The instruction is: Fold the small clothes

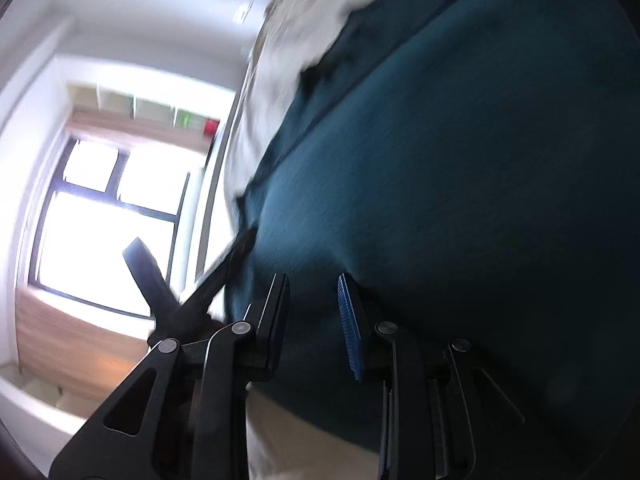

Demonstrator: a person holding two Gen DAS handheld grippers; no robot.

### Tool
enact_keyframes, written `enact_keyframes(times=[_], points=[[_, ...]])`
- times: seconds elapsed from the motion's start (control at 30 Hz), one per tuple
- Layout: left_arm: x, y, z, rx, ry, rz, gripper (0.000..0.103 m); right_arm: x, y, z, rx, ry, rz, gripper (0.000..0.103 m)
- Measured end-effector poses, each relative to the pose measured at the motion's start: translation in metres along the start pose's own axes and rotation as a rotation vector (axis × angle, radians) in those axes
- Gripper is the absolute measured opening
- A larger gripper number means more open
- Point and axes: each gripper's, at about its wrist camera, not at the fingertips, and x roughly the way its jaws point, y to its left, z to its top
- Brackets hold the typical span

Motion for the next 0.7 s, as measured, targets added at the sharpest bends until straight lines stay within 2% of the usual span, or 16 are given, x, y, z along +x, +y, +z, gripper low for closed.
enact_keyframes(times=[0.13,0.2,0.27,0.33,0.37,0.43,0.5,0.57,0.6,0.63,0.7], points=[[-0.001,0.001,0.000,-0.006,0.001,-0.005,0.040,-0.066,-0.046,0.011,0.111,-0.144,0.019,0.024],[-0.003,0.001,0.001,-0.022,0.005,-0.013,0.039,-0.104,-0.068,0.015,0.154,-0.251,-0.025,0.024],[-0.011,0.003,0.001,-0.052,0.012,-0.022,0.039,-0.131,-0.082,0.015,0.207,-0.323,-0.071,0.024],[-0.024,0.002,-0.003,-0.069,0.009,-0.014,0.039,-0.153,-0.085,0.014,0.231,-0.371,-0.097,0.025],[-0.037,-0.001,-0.007,-0.091,0.003,-0.039,0.039,-0.160,-0.081,0.013,0.222,-0.380,-0.112,0.025],[-0.057,-0.005,-0.016,-0.130,-0.011,-0.105,0.039,-0.160,-0.065,0.010,0.192,-0.371,-0.113,0.027],[-0.081,-0.017,-0.032,-0.146,-0.029,-0.183,0.040,-0.157,-0.050,0.007,0.166,-0.340,-0.055,0.027],[-0.090,-0.031,-0.045,-0.124,-0.016,-0.225,0.040,-0.147,-0.028,0.002,0.130,-0.285,0.008,0.033],[-0.089,-0.037,-0.051,-0.118,0.002,-0.244,0.040,-0.129,-0.017,-0.001,0.118,-0.238,0.039,0.046],[-0.087,-0.038,-0.054,-0.114,0.013,-0.245,0.040,-0.112,-0.010,-0.004,0.118,-0.198,0.057,0.057],[-0.074,-0.031,-0.061,-0.125,0.044,-0.199,0.040,-0.083,0.002,-0.010,0.108,-0.139,0.057,0.058]])
